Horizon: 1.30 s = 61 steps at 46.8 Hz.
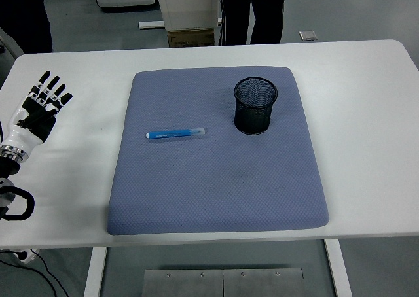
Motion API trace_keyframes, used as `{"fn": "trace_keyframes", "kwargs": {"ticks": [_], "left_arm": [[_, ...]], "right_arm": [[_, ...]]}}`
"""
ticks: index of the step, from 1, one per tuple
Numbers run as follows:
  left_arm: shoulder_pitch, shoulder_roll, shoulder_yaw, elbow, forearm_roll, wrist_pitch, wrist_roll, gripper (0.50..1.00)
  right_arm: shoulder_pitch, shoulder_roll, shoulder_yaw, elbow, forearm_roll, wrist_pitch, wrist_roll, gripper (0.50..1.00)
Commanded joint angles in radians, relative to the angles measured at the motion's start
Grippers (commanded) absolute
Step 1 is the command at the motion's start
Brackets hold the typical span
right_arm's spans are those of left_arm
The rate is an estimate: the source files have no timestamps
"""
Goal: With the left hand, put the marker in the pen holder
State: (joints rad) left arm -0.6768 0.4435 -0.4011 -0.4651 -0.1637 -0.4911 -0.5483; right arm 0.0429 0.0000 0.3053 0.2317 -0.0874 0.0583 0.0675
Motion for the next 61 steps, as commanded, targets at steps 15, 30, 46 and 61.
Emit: {"fn": "trace_keyframes", "kwargs": {"ticks": [15,30,46,61], "left_arm": [[0.020,0.015,-0.001,0.008,0.015,-0.004,0.002,1.000],[-0.009,0.055,0.005,0.005,0.015,-0.003,-0.001,1.000],[-0.245,0.159,0.261,-0.020,0.084,0.003,0.070,1.000],[-0.477,0.158,0.662,-0.147,0.105,0.045,0.071,1.000]], "right_arm": [[0.000,0.000,0.000,0.000,0.000,0.000,0.000,1.000],[0.000,0.000,0.000,0.000,0.000,0.000,0.000,1.000],[0.000,0.000,0.000,0.000,0.000,0.000,0.000,1.000],[0.000,0.000,0.000,0.000,0.000,0.000,0.000,1.000]]}}
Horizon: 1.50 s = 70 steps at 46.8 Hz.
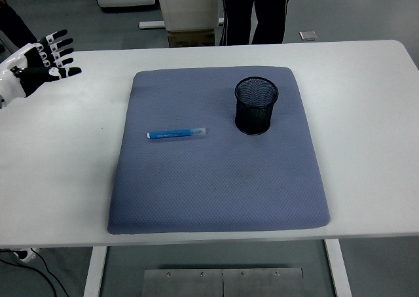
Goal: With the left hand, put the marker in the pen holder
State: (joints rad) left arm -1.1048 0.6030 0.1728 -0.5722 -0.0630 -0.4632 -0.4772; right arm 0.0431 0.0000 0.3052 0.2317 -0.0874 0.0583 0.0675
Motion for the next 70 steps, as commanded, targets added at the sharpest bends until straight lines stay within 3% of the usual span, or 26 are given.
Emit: {"fn": "trace_keyframes", "kwargs": {"ticks": [1,2,6,18,31,58,65,70], "left_arm": [[-0.049,-0.002,0.088,-0.040,0.005,0.017,0.000,1.000],[-0.108,-0.003,0.191,-0.078,0.021,0.024,0.000,1.000],[-0.161,-0.019,0.287,-0.090,0.051,0.024,0.000,1.000],[-0.231,-0.101,0.385,-0.089,0.273,0.031,0.000,1.000],[-0.313,-0.204,0.566,-0.092,0.394,0.106,0.000,1.000],[-0.411,-0.313,0.603,-0.107,0.288,0.115,0.003,1.000],[-0.448,-0.327,0.652,-0.140,0.288,0.110,0.091,1.000],[-0.451,-0.327,0.652,-0.146,0.292,0.109,0.094,1.000]], "right_arm": [[0.000,0.000,0.000,0.000,0.000,0.000,0.000,1.000],[0.000,0.000,0.000,0.000,0.000,0.000,0.000,1.000],[0.000,0.000,0.000,0.000,0.000,0.000,0.000,1.000],[0.000,0.000,0.000,0.000,0.000,0.000,0.000,1.000],[0.000,0.000,0.000,0.000,0.000,0.000,0.000,1.000],[0.000,0.000,0.000,0.000,0.000,0.000,0.000,1.000],[0.000,0.000,0.000,0.000,0.000,0.000,0.000,1.000],[0.000,0.000,0.000,0.000,0.000,0.000,0.000,1.000]]}}
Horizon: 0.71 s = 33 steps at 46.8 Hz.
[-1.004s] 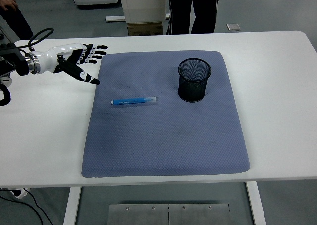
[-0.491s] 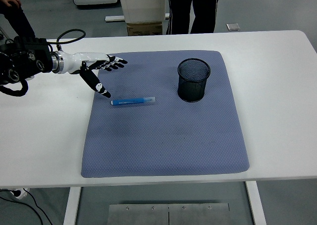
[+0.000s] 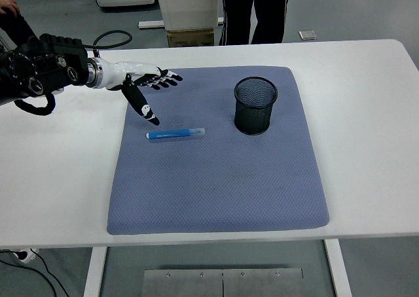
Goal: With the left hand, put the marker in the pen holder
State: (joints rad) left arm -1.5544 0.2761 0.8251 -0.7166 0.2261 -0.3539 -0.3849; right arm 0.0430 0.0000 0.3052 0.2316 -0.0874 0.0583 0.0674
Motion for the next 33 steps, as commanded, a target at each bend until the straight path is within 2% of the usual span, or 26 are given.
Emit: {"fn": "trace_keyframes", "kwargs": {"ticks": [1,3,8,24,33], "left_arm": [[-0.001,0.000,0.000,-0.001,0.005,0.001,0.001,1.000],[-0.001,0.000,0.000,-0.001,0.012,0.001,0.001,1.000],[-0.001,-0.017,0.000,-0.001,0.151,0.007,-0.003,1.000],[0.013,-0.052,0.000,-0.001,0.257,0.007,-0.006,1.000],[0.008,-0.048,0.000,-0.001,0.289,0.004,-0.032,1.000]], "right_arm": [[0.000,0.000,0.000,0.000,0.000,0.000,0.000,1.000],[0.000,0.000,0.000,0.000,0.000,0.000,0.000,1.000],[0.000,0.000,0.000,0.000,0.000,0.000,0.000,1.000],[0.000,0.000,0.000,0.000,0.000,0.000,0.000,1.000],[0.000,0.000,0.000,0.000,0.000,0.000,0.000,1.000]]}}
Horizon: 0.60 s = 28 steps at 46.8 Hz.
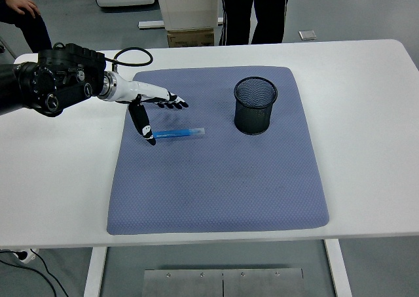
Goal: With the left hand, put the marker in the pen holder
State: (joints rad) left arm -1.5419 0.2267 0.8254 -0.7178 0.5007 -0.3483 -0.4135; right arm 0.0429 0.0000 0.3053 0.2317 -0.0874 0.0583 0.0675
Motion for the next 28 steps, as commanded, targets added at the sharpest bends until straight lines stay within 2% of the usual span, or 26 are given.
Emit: {"fn": "trace_keyframes", "kwargs": {"ticks": [1,28], "left_arm": [[-0.006,0.002,0.000,0.000,0.018,-0.001,-0.005,1.000],[-0.014,-0.049,-0.005,-0.008,0.088,0.002,0.007,1.000]], "right_arm": [[0.000,0.000,0.000,0.000,0.000,0.000,0.000,1.000],[0.000,0.000,0.000,0.000,0.000,0.000,0.000,1.000]]}}
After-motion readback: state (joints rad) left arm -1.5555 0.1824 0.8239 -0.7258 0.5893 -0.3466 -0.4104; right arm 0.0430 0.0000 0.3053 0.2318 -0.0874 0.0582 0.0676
